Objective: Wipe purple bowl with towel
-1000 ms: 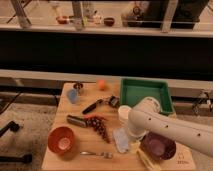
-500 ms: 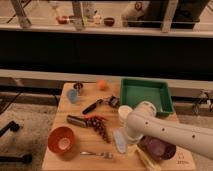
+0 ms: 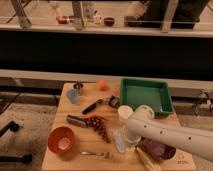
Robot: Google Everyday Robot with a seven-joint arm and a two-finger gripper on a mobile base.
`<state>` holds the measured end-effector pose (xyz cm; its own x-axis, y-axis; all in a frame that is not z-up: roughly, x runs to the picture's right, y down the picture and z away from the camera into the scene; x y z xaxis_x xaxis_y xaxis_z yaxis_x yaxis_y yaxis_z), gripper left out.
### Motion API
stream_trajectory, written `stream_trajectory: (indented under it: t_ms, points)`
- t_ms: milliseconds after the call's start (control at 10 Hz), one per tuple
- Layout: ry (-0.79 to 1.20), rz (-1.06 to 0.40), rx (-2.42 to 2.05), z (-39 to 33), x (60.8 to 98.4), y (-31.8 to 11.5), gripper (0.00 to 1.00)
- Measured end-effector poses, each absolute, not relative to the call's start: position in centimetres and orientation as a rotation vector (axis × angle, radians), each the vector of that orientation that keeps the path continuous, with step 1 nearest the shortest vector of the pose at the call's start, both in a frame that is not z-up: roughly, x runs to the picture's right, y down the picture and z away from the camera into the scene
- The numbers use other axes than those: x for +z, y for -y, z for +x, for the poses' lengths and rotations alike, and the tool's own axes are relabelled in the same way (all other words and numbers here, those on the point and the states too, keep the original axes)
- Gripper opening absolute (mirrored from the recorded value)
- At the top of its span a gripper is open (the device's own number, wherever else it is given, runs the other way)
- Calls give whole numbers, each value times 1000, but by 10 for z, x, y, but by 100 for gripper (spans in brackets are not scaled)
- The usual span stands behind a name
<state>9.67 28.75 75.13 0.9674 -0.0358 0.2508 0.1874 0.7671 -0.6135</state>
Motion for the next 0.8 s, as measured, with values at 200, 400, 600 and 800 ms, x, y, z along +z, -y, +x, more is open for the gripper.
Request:
stream_trajectory:
  t_ms: [200, 400, 600, 800]
  points:
    - [232, -682, -118, 93, 755, -290, 80]
    - [232, -674, -116, 88, 757, -289, 80]
    - [234, -670, -115, 83, 759, -288, 80]
    - [236, -672, -101, 83, 766, -289, 80]
